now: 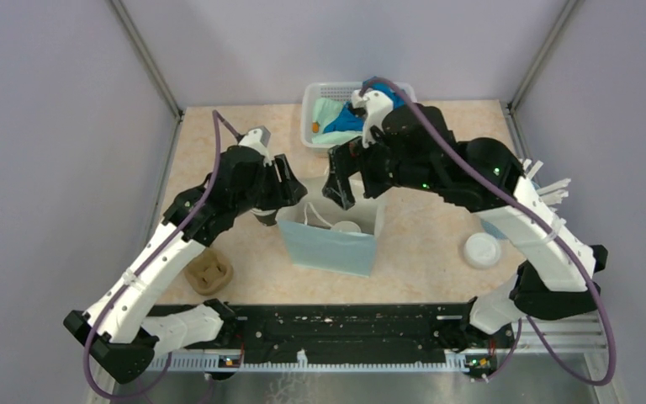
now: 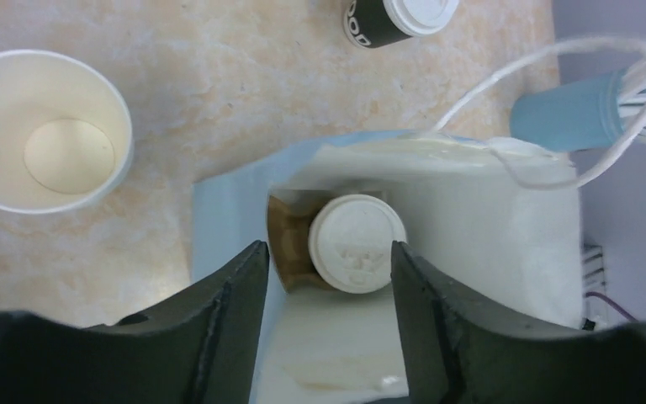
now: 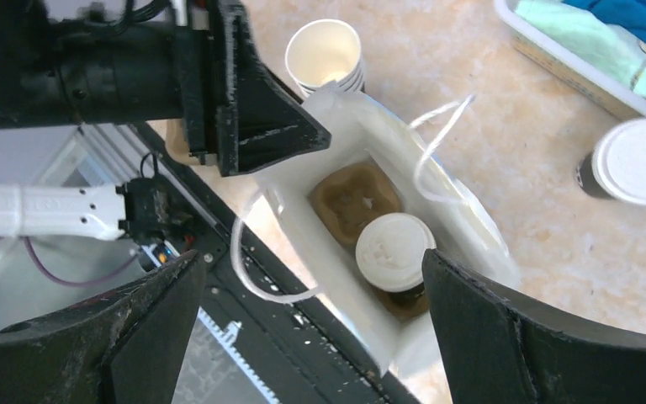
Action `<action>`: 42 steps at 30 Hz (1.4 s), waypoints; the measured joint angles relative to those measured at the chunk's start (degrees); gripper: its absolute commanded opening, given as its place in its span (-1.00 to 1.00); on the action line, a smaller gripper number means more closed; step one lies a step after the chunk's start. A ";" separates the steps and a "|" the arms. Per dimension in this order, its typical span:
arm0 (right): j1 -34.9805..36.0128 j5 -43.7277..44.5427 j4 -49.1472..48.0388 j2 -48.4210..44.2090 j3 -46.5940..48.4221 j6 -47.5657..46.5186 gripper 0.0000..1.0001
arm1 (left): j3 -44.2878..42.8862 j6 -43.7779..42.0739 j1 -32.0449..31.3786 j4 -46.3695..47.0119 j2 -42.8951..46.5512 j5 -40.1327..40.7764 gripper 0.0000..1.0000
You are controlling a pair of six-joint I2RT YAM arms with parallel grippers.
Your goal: Pack the takeout coffee
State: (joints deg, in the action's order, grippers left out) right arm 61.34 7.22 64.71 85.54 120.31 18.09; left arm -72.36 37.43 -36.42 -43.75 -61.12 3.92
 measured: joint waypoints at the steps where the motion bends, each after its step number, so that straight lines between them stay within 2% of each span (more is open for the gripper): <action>1: 0.00 0.90 1.29 -0.17 1.27 1.46 0.97 | -0.72 -0.28 0.00 -0.55 -0.02 -0.11 0.62; 3: 0.00 3.61 4.24 -1.57 2.45 5.03 0.97 | -2.56 -0.39 0.00 -1.77 0.00 -0.24 0.87; 5: -0.20 5.81 7.32 -4.26 1.57 8.55 0.97 | -4.48 -0.37 0.02 -3.48 0.02 -0.26 0.97; 10: -2.82 7.08 9.46 -16.35 -12.50 16.17 0.97 | -6.88 0.70 0.00 -8.50 0.90 0.02 0.97; 13: -8.17 3.23 6.49 -22.36 -24.26 19.54 0.97 | -6.60 2.21 0.00 -11.41 0.98 -0.02 0.97; 16: -12.59 -2.95 0.39 -23.98 -33.29 21.77 0.95 | -5.40 3.48 0.02 -12.61 0.68 -0.57 0.97; 19: -13.35 -7.06 -4.59 -21.20 -36.70 22.53 0.92 | -4.22 4.52 0.02 -12.61 0.17 -2.69 0.93; 24: -14.69 -11.23 -10.58 -14.78 -37.05 22.34 0.88 | -1.01 7.19 0.07 -9.70 0.11 -9.49 0.82; 33: -18.67 -12.55 -16.44 -7.58 -33.99 16.20 0.87 | 7.56 16.11 -0.94 -0.68 2.03 -18.49 0.79; 37: -19.71 -13.22 -20.06 -0.22 -28.96 11.17 0.89 | 8.37 18.47 -6.67 3.52 1.27 -19.08 0.83; 42: -21.07 -12.98 -19.12 6.95 -19.39 5.44 0.93 | 4.72 17.64 -12.79 3.87 -2.82 -17.94 0.93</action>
State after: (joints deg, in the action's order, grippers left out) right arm 40.27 -5.76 45.58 92.49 100.92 23.53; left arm -67.64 55.07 -49.21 -39.88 -63.94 -14.02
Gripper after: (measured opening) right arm 0.953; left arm 0.938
